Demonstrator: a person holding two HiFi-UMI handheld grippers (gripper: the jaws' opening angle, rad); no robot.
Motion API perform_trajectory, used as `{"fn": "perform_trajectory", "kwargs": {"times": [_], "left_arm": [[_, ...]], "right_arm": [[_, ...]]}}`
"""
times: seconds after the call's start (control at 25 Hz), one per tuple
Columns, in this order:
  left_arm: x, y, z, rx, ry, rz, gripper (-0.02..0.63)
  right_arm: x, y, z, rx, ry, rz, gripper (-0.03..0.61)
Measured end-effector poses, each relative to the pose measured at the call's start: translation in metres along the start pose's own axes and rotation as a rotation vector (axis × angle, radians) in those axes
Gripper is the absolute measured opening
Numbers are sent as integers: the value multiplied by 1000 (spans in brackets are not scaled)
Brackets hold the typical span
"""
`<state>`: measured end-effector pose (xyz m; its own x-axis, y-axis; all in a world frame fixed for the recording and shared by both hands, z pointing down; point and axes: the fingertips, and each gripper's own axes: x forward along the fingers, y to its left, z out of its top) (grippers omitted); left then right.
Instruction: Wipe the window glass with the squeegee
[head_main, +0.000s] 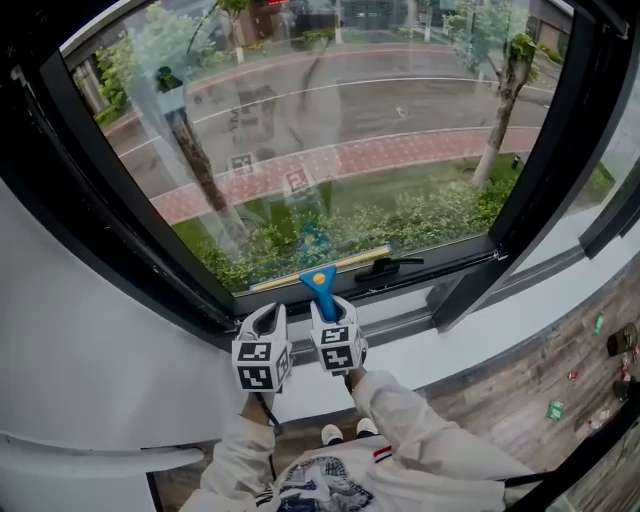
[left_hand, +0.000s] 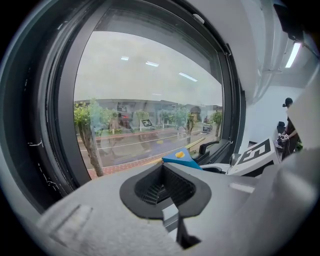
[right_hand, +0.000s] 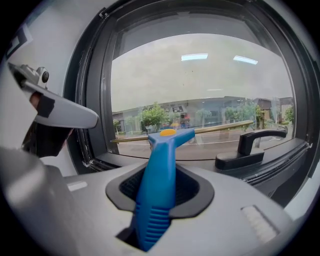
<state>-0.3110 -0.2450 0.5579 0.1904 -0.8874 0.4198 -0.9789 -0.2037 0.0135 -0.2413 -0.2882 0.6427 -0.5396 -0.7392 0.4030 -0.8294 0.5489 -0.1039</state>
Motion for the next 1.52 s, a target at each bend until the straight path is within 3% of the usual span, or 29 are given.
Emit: {"fn": "perform_trajectory", "kwargs": {"times": [0.64, 1.52], "left_arm": [[4, -1, -15, 1, 36, -11, 0], [2, 8, -22, -12, 44, -1, 0]], "right_arm": [[6, 7, -11, 67, 13, 68, 117], [13, 27, -15, 57, 39, 67, 115]]}}
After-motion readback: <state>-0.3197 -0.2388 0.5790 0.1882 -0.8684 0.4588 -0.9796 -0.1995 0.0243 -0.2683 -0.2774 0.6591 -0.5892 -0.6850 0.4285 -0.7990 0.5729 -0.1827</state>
